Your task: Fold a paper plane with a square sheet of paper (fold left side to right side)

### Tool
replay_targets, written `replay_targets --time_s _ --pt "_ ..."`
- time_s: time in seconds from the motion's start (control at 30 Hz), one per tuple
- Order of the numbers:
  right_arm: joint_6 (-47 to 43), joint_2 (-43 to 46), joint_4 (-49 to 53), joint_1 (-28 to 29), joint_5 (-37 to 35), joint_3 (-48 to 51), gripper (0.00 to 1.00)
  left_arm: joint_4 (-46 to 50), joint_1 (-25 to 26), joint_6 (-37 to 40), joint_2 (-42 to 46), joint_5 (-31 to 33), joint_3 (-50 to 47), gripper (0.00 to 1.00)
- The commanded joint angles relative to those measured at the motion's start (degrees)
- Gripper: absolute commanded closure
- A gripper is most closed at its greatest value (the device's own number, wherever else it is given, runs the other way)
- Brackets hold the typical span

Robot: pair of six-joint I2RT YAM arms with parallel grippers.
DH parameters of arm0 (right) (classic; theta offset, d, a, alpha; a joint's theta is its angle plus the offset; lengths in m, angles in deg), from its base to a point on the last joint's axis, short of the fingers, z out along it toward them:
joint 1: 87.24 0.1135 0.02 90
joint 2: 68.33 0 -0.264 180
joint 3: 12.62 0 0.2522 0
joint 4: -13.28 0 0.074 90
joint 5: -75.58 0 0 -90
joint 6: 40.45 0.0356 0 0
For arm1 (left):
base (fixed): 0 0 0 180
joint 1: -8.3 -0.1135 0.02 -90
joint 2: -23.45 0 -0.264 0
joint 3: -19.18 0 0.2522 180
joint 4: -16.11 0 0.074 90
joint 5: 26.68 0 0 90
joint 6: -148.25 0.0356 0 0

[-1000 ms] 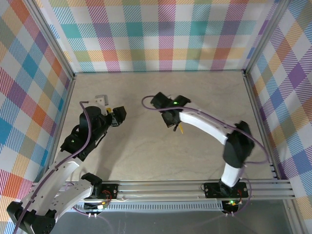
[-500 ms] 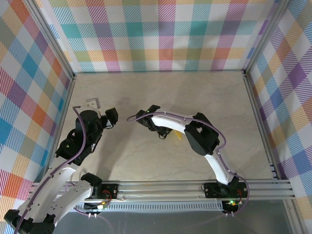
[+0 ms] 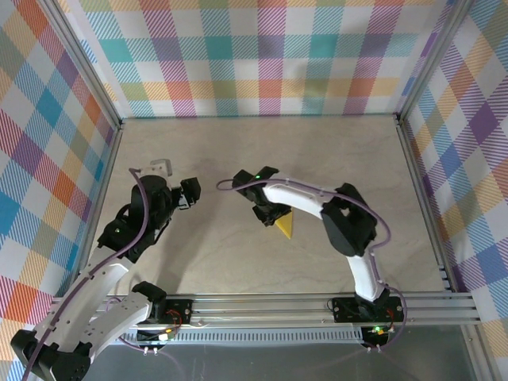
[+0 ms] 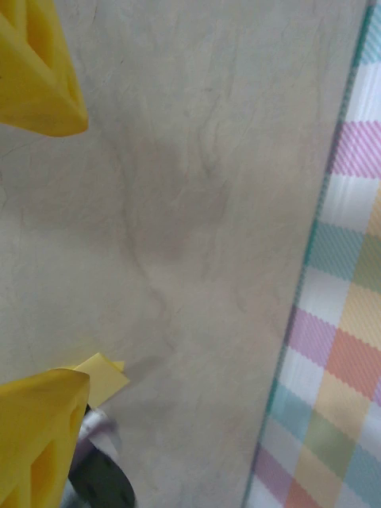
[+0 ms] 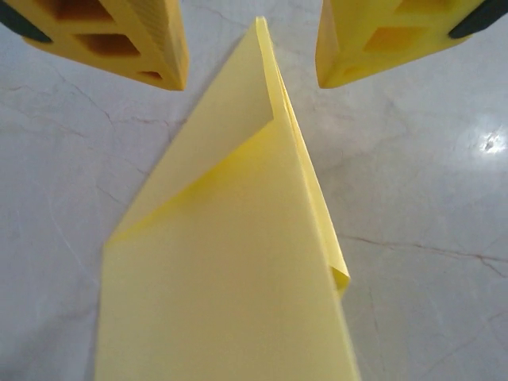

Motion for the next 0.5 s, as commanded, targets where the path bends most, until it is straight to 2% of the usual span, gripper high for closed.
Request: replay_targets --time_s 0.0,0.2,0.47 --pt "0.8 8.4 -7.0 -2.6 6.7 6.5 0.53 -3.3 -0.6 -0.3 -1.4 -4.1 -0.9 0.23" --pt "3.5 25.6 -23.8 -8.0 15.1 24.1 0.50 -12.4 -0.6 -5.6 -6.0 -12.1 -5.0 0.23" --pt "8.6 47.0 -41.9 -18.2 25.0 43.5 0.32 -25.2 -0.1 -13.7 -17.6 -21.5 -9.5 0.28"
